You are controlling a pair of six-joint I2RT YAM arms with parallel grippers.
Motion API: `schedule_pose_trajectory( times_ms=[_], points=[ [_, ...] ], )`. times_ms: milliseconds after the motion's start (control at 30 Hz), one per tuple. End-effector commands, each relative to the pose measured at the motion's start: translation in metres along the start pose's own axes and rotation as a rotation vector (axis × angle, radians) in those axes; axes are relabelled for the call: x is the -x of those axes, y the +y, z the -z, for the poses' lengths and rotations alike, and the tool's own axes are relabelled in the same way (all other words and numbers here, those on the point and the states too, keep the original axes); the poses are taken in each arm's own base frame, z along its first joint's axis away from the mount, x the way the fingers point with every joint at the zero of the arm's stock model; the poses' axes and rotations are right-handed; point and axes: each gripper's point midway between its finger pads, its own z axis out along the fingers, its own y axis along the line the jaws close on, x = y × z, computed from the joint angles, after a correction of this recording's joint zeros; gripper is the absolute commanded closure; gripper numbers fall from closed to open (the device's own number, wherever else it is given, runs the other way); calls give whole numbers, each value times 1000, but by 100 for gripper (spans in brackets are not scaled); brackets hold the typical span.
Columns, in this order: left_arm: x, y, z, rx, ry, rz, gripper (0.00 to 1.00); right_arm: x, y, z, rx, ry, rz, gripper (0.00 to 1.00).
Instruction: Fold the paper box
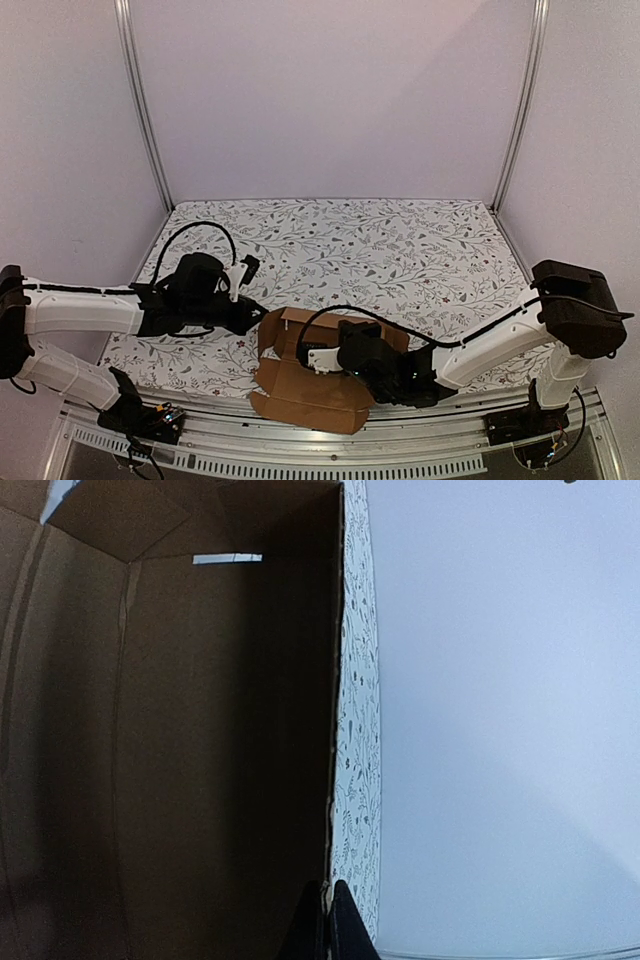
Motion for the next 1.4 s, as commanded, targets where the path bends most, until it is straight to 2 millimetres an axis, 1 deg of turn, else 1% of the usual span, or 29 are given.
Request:
schedule_pose_trajectory(
  times_ms=[0,200,333,400,500,600,667,933,1067,1367],
  points=[
    [-4,-14,2,-55,23,13,100,4,1,-2,-10,5,-11,100],
    [-15,-20,0,-77,58,31,100,2,-4,-1,-19,8,-21,100],
    [-18,-26,1,-93,79,55,100,-1,-6,-2,-25,18,-27,100],
    [-25,-26,2,-81,112,65,100,-1,-8,-2,-27,18,-30,100],
    [-30,-24,3,-57,138,80,100,-2,-9,-2,-29,19,-34,100],
    [-30,-23,3,-43,151,101,100,-3,-9,-1,-29,20,-33,100],
    [-26,-25,3,-48,150,112,100,-3,-8,-1,-28,20,-32,100],
    [-18,-43,-2,-108,176,143,100,-9,-5,1,-28,32,-33,100],
    [-23,-46,-4,-112,199,150,100,-11,-5,1,-31,37,-34,100],
    [-41,-46,-10,-95,238,142,100,-18,-4,4,-29,39,-48,100]
  ],
)
